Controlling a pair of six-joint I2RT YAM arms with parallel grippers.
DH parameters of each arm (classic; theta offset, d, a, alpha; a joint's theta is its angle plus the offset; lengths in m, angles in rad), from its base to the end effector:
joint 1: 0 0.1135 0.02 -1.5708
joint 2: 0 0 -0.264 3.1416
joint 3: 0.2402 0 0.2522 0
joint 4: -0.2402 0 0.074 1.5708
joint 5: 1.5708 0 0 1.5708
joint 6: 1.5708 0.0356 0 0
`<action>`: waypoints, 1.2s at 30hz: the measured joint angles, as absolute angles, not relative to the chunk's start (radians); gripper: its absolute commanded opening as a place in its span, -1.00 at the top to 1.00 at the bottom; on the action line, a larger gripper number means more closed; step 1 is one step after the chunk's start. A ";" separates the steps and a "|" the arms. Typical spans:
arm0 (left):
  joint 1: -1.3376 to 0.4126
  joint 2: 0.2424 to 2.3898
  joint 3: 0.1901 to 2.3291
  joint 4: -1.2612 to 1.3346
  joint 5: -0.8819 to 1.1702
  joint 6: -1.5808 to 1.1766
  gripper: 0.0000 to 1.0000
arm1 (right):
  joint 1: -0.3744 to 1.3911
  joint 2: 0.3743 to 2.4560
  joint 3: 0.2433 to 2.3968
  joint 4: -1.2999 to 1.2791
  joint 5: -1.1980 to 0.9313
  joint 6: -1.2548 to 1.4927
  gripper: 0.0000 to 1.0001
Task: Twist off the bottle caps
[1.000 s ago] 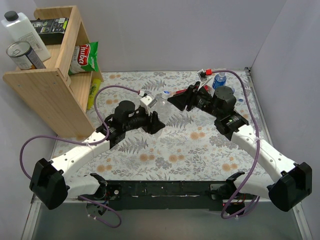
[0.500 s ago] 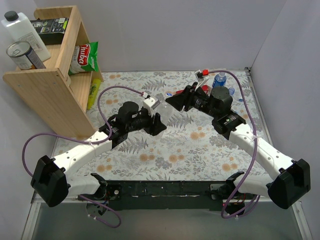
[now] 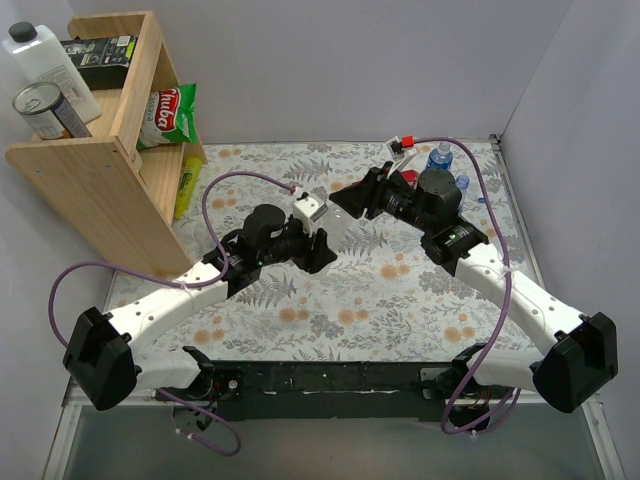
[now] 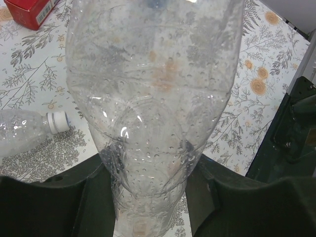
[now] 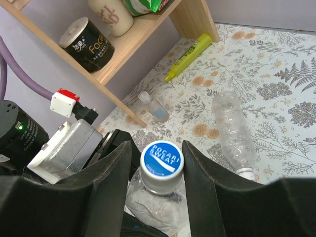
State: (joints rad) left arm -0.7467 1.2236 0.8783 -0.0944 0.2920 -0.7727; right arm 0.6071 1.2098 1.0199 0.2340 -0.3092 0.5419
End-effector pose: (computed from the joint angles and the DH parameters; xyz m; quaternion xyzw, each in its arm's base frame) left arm 0.1977 -0.1969 0.2893 0.0671 0.8363 -0.4542 0.2998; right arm 0.2291 0.1723 0.3779 -0.1335 0.6791 0.4773 0.5415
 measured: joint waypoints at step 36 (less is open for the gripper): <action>-0.625 1.174 0.813 0.138 1.078 -0.861 0.21 | 0.538 1.194 1.084 0.454 -1.018 0.474 -0.24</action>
State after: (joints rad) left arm -0.6247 1.1740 0.8135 0.1379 1.0779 -0.8608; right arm 0.5385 1.1942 1.0840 0.4541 -1.0183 0.4736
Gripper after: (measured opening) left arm 0.454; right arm 0.403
